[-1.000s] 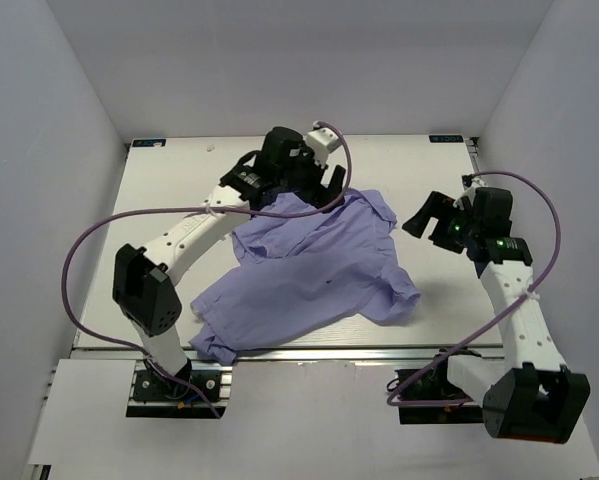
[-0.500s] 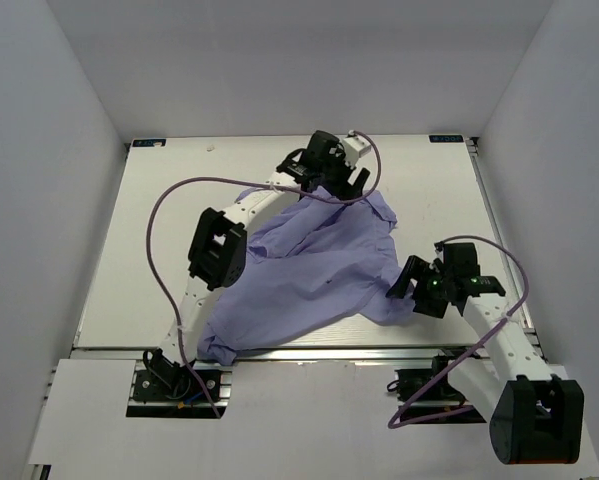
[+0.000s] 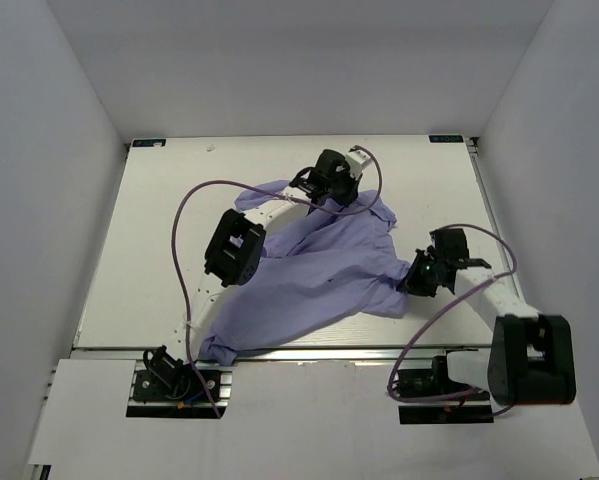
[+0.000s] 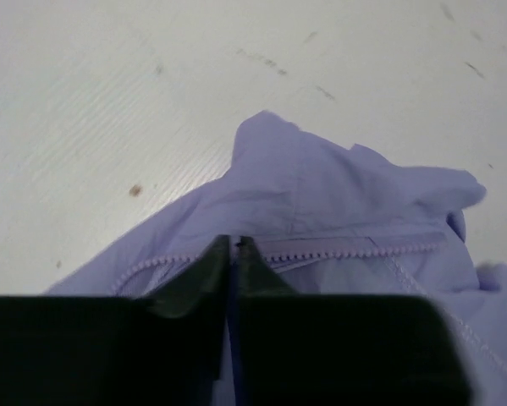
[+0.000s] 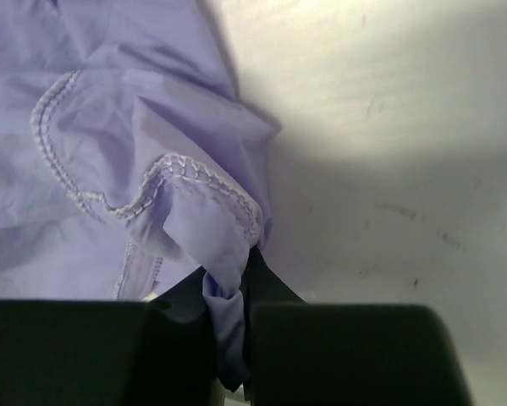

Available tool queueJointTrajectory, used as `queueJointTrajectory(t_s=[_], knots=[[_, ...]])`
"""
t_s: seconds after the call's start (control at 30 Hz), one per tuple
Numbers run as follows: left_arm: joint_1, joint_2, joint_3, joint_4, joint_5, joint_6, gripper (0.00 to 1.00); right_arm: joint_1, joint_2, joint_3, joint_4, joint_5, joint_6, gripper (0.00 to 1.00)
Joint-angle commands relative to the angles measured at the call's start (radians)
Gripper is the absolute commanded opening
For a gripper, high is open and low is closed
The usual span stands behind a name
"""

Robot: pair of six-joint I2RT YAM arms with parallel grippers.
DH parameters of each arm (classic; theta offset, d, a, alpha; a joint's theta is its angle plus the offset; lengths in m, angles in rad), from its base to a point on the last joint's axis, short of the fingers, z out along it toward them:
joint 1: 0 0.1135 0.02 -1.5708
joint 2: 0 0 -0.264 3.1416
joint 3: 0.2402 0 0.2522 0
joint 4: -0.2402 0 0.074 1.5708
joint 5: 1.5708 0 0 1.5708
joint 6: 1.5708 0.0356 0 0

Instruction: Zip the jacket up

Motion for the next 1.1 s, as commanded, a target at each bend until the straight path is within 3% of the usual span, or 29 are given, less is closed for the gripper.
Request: queueJointTrajectory(t_s=[0.0,0.07,0.17,0.3,0.4,0.43,0.47,0.5,0.53,0.6,0.63,0.67,0.7,0.73,0.77,0.83,0.9,0.97,1.07], knots=[[0.003,-0.05,-0.03,0.031,-0.162,-0.014,0.09,0.001,0.097,0.128,0.068,0.053,-0.034,0.05],[0.014,-0.073,-0.055,0.005,-0.213,-0.021,0.0,-0.001,0.18,0.177,0.068,0.073,-0.037,0.04],[0.04,-0.14,-0.208,-0.008,-0.29,-0.106,0.0,-0.009,0.299,0.3,0.059,0.108,-0.034,0.04],[0.098,-0.24,-0.421,-0.024,-0.375,-0.183,0.0,-0.01,0.578,0.554,-0.003,0.216,-0.063,0.04],[0.124,-0.312,-0.528,-0.114,-0.357,-0.29,0.0,-0.012,0.829,0.856,-0.076,0.3,-0.101,0.01],[0.124,-0.338,-0.562,-0.131,-0.321,-0.316,0.0,-0.013,0.895,1.047,-0.102,0.306,-0.116,0.0],[0.124,-0.369,-0.604,-0.13,-0.278,-0.355,0.0,-0.015,0.966,1.154,-0.13,0.315,-0.132,0.0],[0.122,-0.444,-0.724,-0.069,-0.148,-0.384,0.0,-0.015,1.105,1.27,-0.173,0.318,-0.14,0.0],[0.122,-0.487,-0.785,-0.036,-0.098,-0.425,0.0,-0.015,1.167,1.507,-0.243,0.308,-0.168,0.0],[0.116,-0.567,-0.895,0.045,0.035,-0.528,0.15,-0.016,1.329,1.72,-0.264,0.276,-0.19,0.0],[0.11,-0.639,-0.978,0.121,0.058,-0.553,0.31,-0.016,1.361,1.806,-0.25,0.245,-0.221,0.01],[0.106,-0.671,-1.004,0.148,0.066,-0.597,0.35,-0.016,1.381,1.901,-0.233,0.219,-0.225,0.04],[0.103,-0.7,-1.02,0.166,0.072,-0.613,0.4,-0.016,1.357,1.891,-0.2,0.125,-0.235,0.03],[0.101,-0.751,-1.02,0.166,0.077,-0.617,0.66,-0.016,1.324,1.847,-0.085,0.087,-0.239,0.04],[0.101,-0.774,-1.012,0.166,0.068,-0.61,0.76,-0.016,1.276,1.707,-0.013,0.028,-0.244,0.07],[0.099,-0.841,-0.986,0.153,-0.025,-0.597,0.98,-0.015,1.147,1.615,0.074,0.006,-0.25,0.23],[0.099,-0.878,-0.962,0.09,-0.116,-0.574,0.98,-0.015,1.071,1.622,0.002,-0.043,-0.284,0.51],[0.099,-0.927,-0.936,0.041,-0.252,-0.573,0.98,-0.013,1.004,1.645,-0.169,-0.079,-0.316,0.89],[0.099,-1.001,-0.964,-0.034,-0.4,-0.587,0.98,-0.01,0.836,1.526,-0.321,-0.016,-0.307,0.89]])
